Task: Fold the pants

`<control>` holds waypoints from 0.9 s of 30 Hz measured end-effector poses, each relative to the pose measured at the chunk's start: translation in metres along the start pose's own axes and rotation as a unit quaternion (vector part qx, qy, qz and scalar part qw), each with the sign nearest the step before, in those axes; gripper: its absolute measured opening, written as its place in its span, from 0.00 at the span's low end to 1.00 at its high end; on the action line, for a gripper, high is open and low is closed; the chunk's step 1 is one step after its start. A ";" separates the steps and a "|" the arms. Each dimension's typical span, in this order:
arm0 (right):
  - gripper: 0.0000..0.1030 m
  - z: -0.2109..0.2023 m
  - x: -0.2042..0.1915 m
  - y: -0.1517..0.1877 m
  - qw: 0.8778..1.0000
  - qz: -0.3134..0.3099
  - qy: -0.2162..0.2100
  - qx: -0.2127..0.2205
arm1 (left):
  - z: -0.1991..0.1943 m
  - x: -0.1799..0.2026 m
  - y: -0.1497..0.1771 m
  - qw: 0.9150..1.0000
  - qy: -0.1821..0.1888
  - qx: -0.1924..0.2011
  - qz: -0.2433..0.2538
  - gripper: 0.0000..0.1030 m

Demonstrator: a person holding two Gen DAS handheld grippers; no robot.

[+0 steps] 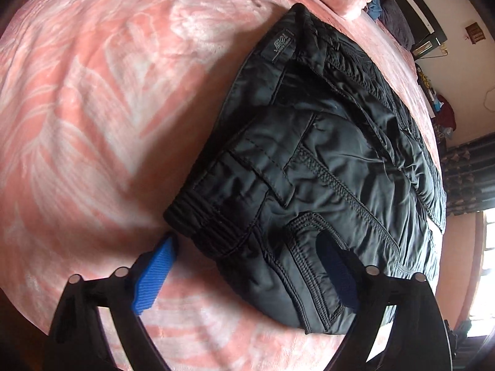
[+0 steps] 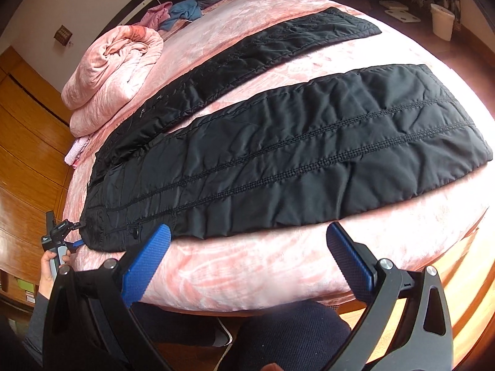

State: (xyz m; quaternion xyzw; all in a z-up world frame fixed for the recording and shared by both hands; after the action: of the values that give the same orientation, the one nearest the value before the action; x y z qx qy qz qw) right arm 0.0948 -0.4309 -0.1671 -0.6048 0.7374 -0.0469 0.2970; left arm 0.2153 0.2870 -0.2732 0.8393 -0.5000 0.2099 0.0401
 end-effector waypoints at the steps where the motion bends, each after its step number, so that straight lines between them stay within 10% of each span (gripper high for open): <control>1: 0.96 -0.002 0.010 -0.002 1.000 0.008 0.000 0.003 | -0.002 -0.002 -0.001 1.000 0.007 0.007 -0.008 0.58; 5: 0.15 -0.016 0.077 -0.016 0.997 0.079 0.017 -0.004 | -0.009 -0.013 -0.005 0.998 0.044 0.023 -0.047 0.29; 7: 0.19 -0.031 0.123 -0.022 0.991 0.131 0.034 0.012 | -0.010 -0.012 -0.003 0.997 0.045 0.031 -0.046 0.27; 10: 0.55 -0.050 0.184 -0.025 0.978 0.195 0.061 0.040 | -0.008 -0.007 0.001 0.998 0.032 0.047 -0.037 0.26; 19: 0.59 -0.046 0.273 -0.012 0.950 0.303 0.047 0.057 | -0.008 -0.016 0.005 0.996 0.032 0.063 -0.058 0.26; 20: 0.58 -0.042 0.275 -0.013 0.949 0.308 0.045 0.053 | -0.009 -0.018 0.007 0.995 0.031 0.065 -0.061 0.25; 23: 0.16 -0.031 0.269 -0.020 0.951 0.306 0.008 0.055 | -0.016 -0.025 0.010 0.992 0.030 0.084 -0.088 0.21; 27: 0.10 -0.033 0.249 -0.024 0.958 0.279 -0.010 0.064 | -0.043 -0.040 0.016 0.986 0.040 0.117 -0.115 0.20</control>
State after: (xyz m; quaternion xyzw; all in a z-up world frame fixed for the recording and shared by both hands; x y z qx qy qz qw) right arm 0.0760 -0.6756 -0.2249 -0.3549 0.8694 -0.0035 0.3439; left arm 0.1719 0.3235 -0.2521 0.8810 -0.3703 0.2942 -0.0147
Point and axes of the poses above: each gripper's, at about its wrist camera, not at the fingertips, and z roughly the way its jaws point, x to its right, y to its underside, the point moved 1 cm from there along z, roughly the way its jaws point, and after that the axes turned 4 degrees about -z, right-handed, at the moved point
